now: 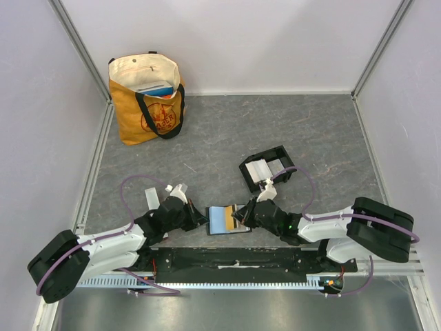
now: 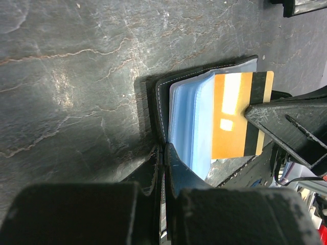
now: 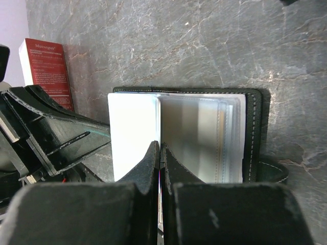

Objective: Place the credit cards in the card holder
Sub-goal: Insert the credit card into the card holder.

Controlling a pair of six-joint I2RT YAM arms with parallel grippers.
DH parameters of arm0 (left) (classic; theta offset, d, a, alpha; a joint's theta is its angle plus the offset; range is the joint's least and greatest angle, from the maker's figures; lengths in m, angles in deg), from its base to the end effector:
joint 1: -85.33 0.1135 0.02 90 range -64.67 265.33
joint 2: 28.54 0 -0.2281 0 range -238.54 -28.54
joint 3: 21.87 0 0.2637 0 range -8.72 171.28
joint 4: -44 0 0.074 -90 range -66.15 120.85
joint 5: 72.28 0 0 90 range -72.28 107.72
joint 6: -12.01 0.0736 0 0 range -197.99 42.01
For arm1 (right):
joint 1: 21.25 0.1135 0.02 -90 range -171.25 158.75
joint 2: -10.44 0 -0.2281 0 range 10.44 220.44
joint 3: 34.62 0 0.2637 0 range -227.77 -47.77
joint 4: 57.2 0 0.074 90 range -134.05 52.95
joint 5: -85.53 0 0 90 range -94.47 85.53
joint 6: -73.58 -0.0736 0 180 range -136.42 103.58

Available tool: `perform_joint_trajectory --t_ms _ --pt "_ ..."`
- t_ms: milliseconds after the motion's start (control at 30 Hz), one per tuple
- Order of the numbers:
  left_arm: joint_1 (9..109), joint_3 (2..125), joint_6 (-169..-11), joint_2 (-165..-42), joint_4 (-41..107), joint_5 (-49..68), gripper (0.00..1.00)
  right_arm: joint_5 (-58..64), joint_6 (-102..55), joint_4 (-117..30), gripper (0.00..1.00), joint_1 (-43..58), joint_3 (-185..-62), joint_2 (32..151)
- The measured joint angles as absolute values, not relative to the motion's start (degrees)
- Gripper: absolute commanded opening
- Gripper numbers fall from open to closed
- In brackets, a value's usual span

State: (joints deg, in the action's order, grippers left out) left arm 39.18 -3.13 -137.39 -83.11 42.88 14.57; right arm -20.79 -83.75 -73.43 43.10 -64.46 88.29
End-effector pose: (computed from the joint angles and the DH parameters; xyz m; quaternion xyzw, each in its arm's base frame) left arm 0.1491 -0.1610 0.0563 -0.0910 0.8898 -0.3703 0.2505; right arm 0.1361 0.2357 0.0643 0.0915 0.8628 0.3886 0.3102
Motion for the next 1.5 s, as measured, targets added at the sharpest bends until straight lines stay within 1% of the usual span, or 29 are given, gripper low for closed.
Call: perform_joint_trajectory --t_ms 767,1133,1500 --pt "39.18 -3.18 -138.15 -80.88 40.37 14.96 0.02 -19.09 -83.44 -79.42 0.00 42.91 -63.54 91.94" --pt "39.18 -3.22 -138.15 -81.05 40.17 15.16 0.02 -16.16 -82.85 -83.90 0.00 41.84 -63.54 94.95" --pt "39.18 -3.35 -138.28 -80.61 40.08 15.33 0.02 -15.78 -83.70 -84.10 0.00 41.84 -63.63 95.54"
